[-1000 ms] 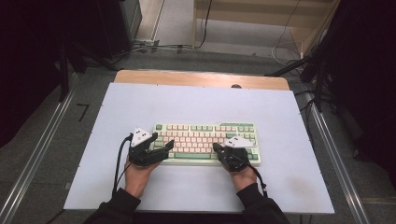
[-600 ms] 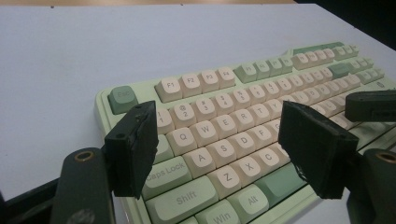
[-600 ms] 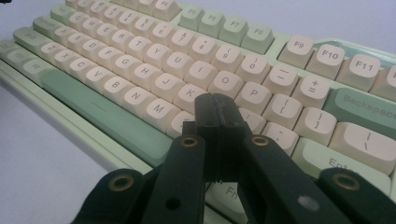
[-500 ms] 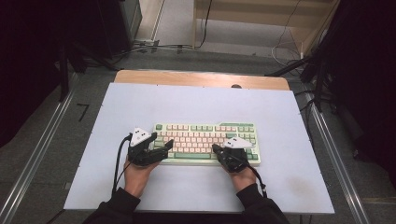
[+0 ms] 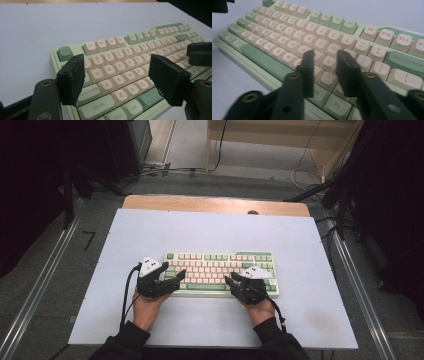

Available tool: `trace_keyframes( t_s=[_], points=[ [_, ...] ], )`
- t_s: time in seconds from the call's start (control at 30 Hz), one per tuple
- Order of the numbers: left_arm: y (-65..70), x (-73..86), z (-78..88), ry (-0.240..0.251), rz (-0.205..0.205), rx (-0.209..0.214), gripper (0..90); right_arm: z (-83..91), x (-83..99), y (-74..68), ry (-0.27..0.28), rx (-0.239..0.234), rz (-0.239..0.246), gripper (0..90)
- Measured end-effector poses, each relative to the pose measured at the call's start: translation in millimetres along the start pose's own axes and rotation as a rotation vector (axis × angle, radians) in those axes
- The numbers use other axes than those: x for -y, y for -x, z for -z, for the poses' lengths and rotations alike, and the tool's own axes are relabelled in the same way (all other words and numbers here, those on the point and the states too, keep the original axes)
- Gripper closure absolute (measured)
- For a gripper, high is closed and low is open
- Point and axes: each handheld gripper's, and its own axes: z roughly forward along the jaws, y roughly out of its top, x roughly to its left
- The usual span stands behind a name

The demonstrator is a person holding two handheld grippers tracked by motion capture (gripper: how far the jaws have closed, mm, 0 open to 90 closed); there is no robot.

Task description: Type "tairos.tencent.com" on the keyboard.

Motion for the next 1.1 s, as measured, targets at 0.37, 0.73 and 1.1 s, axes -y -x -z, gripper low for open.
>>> trace_keyframes(
  t_s=[0.37,0.73,1.1],
  points=[
    [2.5,0.5,-0.4,-0.014,-0.013,0.032,38.4,4.5,-2.6,8.4,0.032,0.042,-0.051,27.2],
    [5.9,3.3,-5.5,-0.042,-0.035,0.131,79.1,4.3,-2.3,9.2,0.030,0.053,-0.053,27.2],
    [15.4,4.2,-20.0,-0.095,-0.078,0.158,90.0,9.9,0.7,12.3,0.033,0.068,-0.063,27.6]
  ],
)
